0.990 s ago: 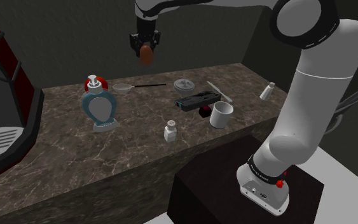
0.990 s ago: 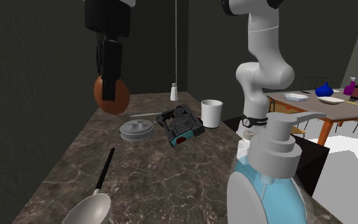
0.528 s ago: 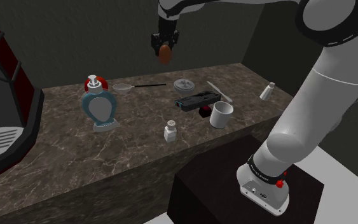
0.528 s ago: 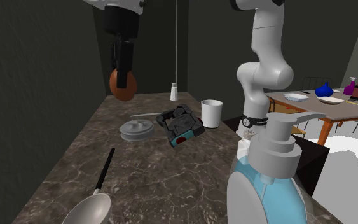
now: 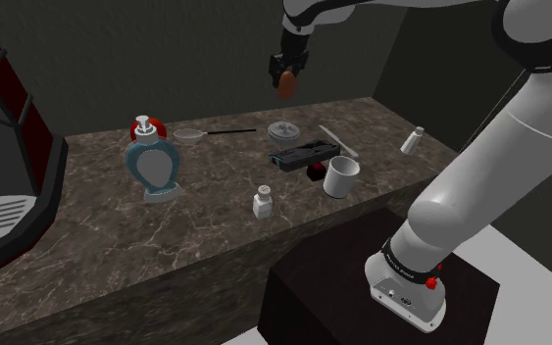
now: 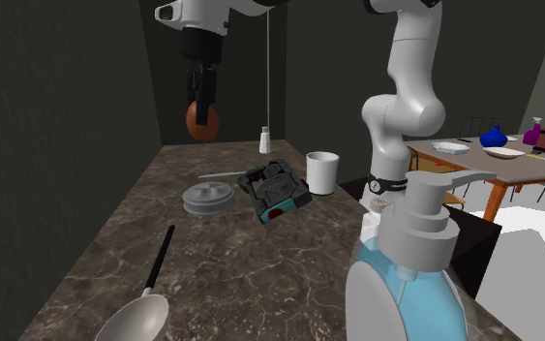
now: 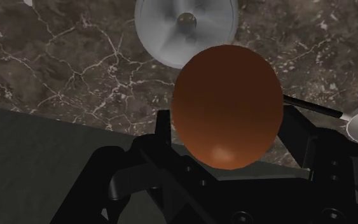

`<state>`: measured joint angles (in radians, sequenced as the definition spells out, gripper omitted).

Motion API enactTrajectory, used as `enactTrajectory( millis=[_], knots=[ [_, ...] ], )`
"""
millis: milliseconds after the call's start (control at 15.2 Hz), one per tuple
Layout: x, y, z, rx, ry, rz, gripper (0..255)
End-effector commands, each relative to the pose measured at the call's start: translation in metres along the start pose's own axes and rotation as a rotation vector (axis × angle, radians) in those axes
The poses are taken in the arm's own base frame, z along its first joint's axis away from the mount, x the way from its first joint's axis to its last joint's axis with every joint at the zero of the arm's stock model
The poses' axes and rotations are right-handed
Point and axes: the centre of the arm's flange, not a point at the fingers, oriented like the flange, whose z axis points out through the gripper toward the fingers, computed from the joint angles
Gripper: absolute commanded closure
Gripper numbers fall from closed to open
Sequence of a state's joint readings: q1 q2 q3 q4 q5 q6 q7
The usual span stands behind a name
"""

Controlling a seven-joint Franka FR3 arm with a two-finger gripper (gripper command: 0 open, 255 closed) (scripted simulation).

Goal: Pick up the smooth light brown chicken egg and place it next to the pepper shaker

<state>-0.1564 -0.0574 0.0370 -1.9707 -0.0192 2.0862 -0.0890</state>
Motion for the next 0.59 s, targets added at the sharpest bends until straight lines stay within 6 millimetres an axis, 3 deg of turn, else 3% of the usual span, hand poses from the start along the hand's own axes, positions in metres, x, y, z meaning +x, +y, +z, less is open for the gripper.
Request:
enactTrajectory(
  millis=[0, 528],
  knots=[
    [-0.012, 0.022, -0.002, 0.000, 0.001, -0.002, 255],
    [-0.059, 0.117, -0.007, 0.000, 0.001, -0.002, 255]
  ],
)
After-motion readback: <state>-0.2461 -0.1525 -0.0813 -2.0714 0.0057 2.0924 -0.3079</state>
